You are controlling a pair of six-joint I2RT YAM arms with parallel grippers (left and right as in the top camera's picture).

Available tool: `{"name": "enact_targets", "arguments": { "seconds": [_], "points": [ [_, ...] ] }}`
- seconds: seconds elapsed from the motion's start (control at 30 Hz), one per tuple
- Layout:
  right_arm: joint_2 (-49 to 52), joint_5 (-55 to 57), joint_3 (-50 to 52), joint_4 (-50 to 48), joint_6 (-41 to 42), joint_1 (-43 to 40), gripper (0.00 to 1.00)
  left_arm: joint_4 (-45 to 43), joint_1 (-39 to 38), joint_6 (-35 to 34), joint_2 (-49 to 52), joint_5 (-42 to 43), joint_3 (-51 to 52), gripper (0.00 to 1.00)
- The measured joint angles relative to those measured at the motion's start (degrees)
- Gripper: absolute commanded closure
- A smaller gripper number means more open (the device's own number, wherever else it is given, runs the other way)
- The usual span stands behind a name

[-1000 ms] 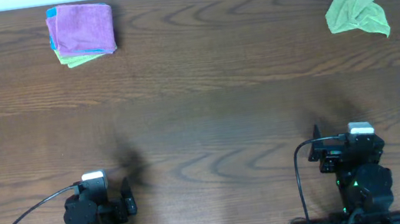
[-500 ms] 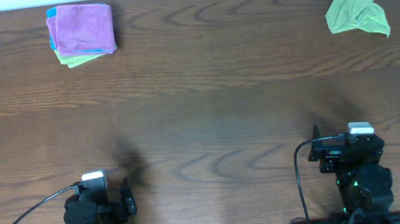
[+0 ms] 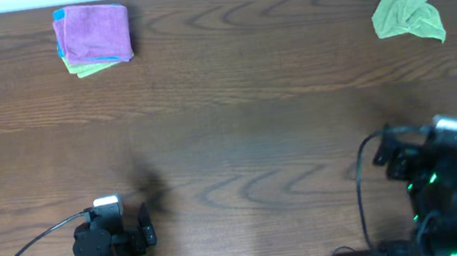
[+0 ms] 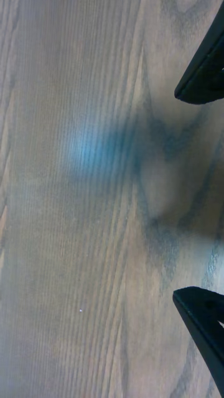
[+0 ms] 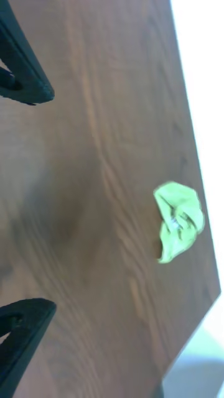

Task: Fold the cloth
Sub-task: 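Reach the right gripper to the crumpled green cloth and grasp it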

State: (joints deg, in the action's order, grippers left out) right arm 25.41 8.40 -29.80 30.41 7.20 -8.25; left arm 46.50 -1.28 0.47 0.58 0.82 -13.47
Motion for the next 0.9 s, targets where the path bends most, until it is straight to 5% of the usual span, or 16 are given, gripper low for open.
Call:
{"name": "enact_targets", "arguments": {
  "seconds": [0.43, 0.9],
  "points": [
    [40.79, 0.35, -39.76, 17.49, 5.95, -5.09, 0.01, -0.04, 0.00, 0.00, -0.04, -0.02, 0.04, 0.05],
    [74.82, 0.02, -66.51, 19.56, 5.79, -10.29, 0.01, -0.07, 0.00, 0.00, -0.04, -0.02, 0.07, 0.05]
  ]
}}
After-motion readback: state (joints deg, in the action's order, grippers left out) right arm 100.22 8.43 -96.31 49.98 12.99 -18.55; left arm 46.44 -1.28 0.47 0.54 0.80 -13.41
